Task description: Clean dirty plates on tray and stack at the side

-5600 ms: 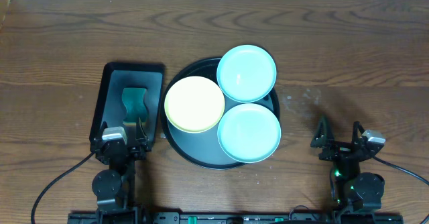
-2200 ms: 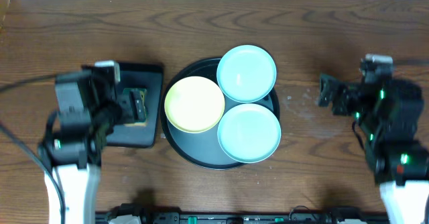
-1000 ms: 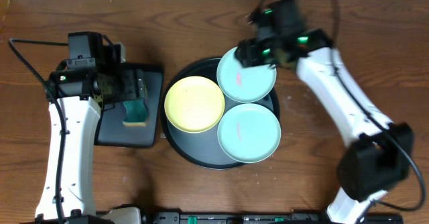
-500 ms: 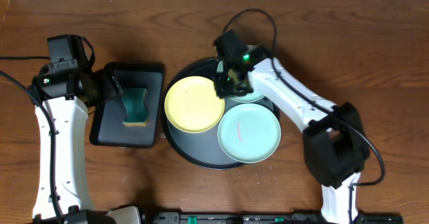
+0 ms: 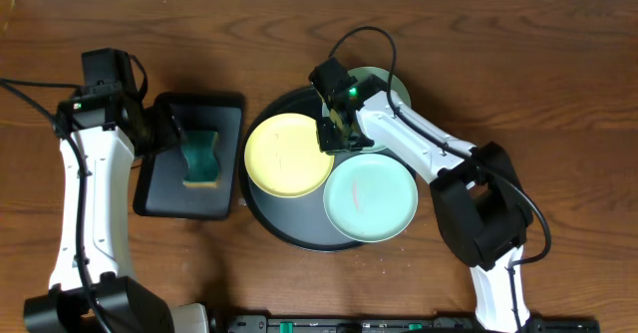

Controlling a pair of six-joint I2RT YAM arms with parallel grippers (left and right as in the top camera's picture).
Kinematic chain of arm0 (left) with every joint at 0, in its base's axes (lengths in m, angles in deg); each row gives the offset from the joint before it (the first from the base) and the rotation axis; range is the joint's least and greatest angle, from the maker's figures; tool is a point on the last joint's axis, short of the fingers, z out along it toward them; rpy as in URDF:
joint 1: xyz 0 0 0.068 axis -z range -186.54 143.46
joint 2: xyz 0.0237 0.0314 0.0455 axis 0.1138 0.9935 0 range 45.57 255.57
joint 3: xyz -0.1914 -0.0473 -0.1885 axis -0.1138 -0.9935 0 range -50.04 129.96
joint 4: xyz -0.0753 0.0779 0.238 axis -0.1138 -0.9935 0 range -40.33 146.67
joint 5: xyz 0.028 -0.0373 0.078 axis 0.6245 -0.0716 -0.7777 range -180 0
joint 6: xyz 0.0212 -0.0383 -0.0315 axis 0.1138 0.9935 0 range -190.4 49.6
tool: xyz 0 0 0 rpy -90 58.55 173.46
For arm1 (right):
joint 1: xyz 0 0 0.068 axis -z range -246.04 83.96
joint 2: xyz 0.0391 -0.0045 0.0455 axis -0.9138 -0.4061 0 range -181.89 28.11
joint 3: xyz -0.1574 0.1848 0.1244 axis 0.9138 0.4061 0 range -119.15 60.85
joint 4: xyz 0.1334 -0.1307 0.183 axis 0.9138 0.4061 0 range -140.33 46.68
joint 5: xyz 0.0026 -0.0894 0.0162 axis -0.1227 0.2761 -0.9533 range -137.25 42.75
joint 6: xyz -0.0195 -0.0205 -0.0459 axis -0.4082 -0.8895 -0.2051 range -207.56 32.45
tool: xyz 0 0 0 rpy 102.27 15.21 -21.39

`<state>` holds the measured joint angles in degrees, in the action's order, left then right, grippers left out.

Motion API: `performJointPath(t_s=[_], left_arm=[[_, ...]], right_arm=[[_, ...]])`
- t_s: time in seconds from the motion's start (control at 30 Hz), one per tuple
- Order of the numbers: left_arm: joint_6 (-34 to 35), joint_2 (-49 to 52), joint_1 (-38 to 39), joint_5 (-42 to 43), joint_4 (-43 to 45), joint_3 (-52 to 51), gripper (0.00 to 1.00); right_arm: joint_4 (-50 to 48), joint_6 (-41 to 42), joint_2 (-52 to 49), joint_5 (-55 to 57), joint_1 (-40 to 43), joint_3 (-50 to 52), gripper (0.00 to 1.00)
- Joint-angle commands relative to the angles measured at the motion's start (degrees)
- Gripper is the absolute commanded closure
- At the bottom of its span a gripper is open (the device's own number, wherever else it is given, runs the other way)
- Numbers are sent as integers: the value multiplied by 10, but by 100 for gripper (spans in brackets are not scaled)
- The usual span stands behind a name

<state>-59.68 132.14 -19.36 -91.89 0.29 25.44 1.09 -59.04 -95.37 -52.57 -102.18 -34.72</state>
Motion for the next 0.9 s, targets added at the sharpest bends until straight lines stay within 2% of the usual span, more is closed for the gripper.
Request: performJointPath(t_s=[0.0, 0.17, 0.47, 0.63, 0.8, 0.87], left_arm=[[7, 5, -1, -9, -2, 11, 15], [7, 7, -1, -9, -1, 8, 16], [7, 31, 0, -1, 0, 6, 16], [4, 67, 0, 2, 0, 6, 16], [-99, 122, 0, 120, 11, 6, 26], [-105, 144, 0, 119, 14, 6, 26]], right_arm=[[-9, 11, -16, 8, -12, -7, 79], [-9, 11, -32, 6, -14, -7, 80], [-26, 11, -61, 2, -14, -7, 99], [-28, 10, -67, -7, -12, -7, 99], [-29, 10, -67, -7, -12, -7, 99], [-29, 10, -67, -7, -12, -7, 99]])
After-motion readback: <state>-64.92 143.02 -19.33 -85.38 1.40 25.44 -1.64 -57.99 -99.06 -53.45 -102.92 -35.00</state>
